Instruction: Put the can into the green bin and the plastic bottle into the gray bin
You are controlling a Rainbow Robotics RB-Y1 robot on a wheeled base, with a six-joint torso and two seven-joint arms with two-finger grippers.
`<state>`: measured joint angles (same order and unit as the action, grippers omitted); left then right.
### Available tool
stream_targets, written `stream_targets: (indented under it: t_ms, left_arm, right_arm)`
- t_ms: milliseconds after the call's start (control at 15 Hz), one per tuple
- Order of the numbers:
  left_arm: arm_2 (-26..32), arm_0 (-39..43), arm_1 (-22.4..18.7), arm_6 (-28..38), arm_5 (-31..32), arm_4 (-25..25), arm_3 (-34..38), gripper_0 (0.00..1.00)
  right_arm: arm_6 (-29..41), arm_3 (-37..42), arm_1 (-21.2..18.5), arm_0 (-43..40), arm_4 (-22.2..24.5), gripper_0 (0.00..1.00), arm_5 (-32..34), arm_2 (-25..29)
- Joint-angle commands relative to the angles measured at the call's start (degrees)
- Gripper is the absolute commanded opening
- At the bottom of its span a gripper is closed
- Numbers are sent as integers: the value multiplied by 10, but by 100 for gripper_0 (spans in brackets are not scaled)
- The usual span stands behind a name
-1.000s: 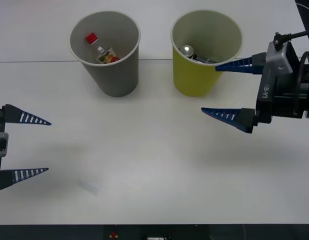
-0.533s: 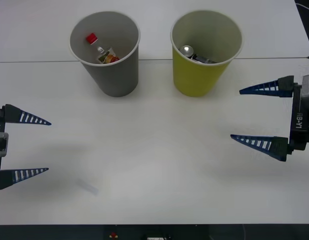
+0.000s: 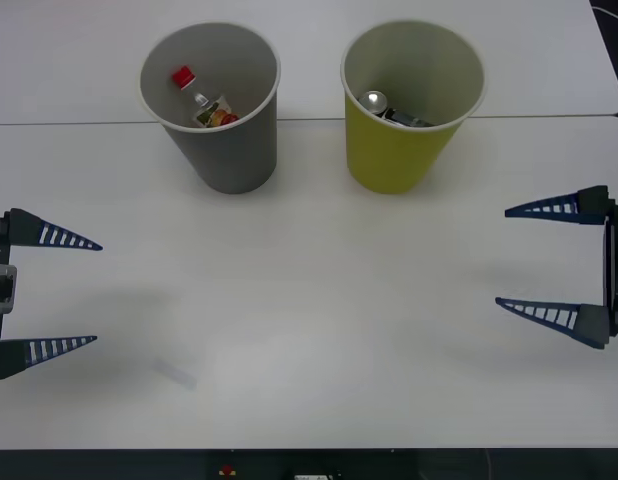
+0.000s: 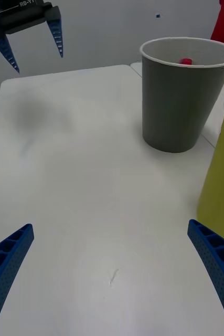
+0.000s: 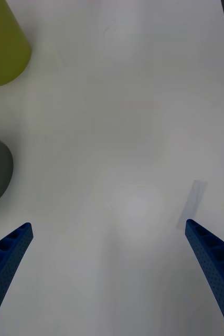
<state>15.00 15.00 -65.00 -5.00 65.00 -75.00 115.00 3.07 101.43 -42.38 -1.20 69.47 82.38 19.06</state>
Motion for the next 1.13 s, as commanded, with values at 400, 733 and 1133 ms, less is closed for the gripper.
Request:
stream_targets:
  t_ms: [400, 733, 1133]
  left_arm:
    - [0, 0, 0, 0, 0, 0, 0, 100]
    - [0, 0, 0, 0, 0, 0, 0, 100]
    - [0, 0, 0, 0, 0, 0, 0, 100]
  right_arm:
    - [-23, -21, -24, -28, 0, 100, 44, 26]
    - [-19, -21, -44, -35, 0, 100, 45, 26]
    - [-14, -28, -47, -36, 0, 100, 45, 26]
